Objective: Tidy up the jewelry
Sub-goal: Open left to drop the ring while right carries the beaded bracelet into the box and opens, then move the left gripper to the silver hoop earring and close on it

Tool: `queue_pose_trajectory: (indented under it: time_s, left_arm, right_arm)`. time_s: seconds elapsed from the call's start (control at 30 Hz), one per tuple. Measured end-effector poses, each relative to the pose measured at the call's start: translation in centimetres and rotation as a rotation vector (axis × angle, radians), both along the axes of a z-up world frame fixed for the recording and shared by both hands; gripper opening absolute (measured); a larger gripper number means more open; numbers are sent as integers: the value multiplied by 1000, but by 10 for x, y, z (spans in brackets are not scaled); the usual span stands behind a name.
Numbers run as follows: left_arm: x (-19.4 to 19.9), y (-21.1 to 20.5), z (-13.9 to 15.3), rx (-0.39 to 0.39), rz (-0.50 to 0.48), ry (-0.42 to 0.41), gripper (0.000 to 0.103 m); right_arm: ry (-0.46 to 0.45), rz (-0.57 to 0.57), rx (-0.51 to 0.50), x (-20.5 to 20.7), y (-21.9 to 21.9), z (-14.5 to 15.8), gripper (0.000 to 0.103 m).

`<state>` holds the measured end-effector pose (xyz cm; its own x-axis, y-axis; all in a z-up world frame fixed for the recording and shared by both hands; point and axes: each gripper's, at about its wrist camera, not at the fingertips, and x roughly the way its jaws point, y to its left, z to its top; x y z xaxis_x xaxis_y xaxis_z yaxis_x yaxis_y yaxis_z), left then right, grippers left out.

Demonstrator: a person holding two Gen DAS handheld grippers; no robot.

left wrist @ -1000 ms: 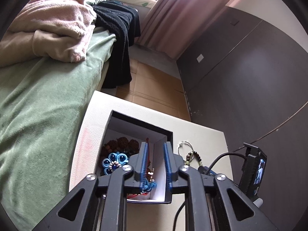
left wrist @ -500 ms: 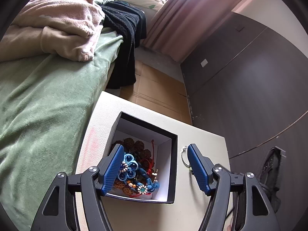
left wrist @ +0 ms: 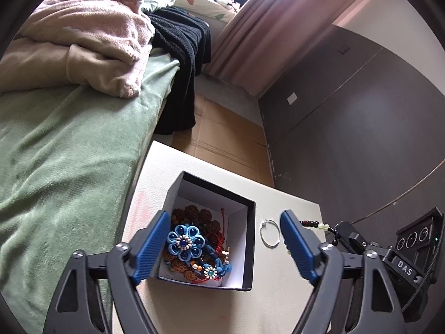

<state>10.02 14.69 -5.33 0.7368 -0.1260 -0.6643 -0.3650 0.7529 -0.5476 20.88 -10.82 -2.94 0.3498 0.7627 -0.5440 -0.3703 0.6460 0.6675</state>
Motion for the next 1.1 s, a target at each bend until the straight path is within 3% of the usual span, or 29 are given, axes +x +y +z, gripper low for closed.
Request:
queue_pose_trajectory:
  time_s: [0.47,0.7,0.8,0.87,1.1]
  left_arm:
    - [-13,27,2,-45,66,-17,89]
    - [-5,18,0,-31,36,-1,89]
    - [-2,8,1,-13,11,0,89]
    - [1,-1,1,-2,-7,1,89]
    - [12,-39,3,52,-91,-7,89]
  right_arm:
    - [-7,104,77,-14,54,-5,6]
    - [26,94,16,-8,49,-13,7]
    - [42,31,-29,-3,28,-16,21]
    - [61,-12,-32,0,10,-19,42]
    - [116,-106,-92,7,-40,-25,47]
